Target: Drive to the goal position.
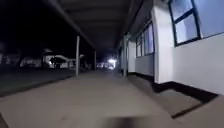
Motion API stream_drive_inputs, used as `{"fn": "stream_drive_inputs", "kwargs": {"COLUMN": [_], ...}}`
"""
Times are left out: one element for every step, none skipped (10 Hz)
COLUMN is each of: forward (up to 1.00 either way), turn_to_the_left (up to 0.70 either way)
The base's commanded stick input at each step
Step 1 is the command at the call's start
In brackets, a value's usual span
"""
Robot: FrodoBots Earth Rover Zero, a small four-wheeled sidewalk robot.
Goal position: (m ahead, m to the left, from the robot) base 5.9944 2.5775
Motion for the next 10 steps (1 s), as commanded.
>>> {"fn": "stream_drive_inputs", "kwargs": {"forward": [1.0,1.0,1.0,1.0,1.0,1.0,1.0,1.0,1.0,1.0], "turn_to_the_left": [0.0,0.0,0.0,0.0,0.0,0.0,0.0,0.0,0.0,0.0]}}
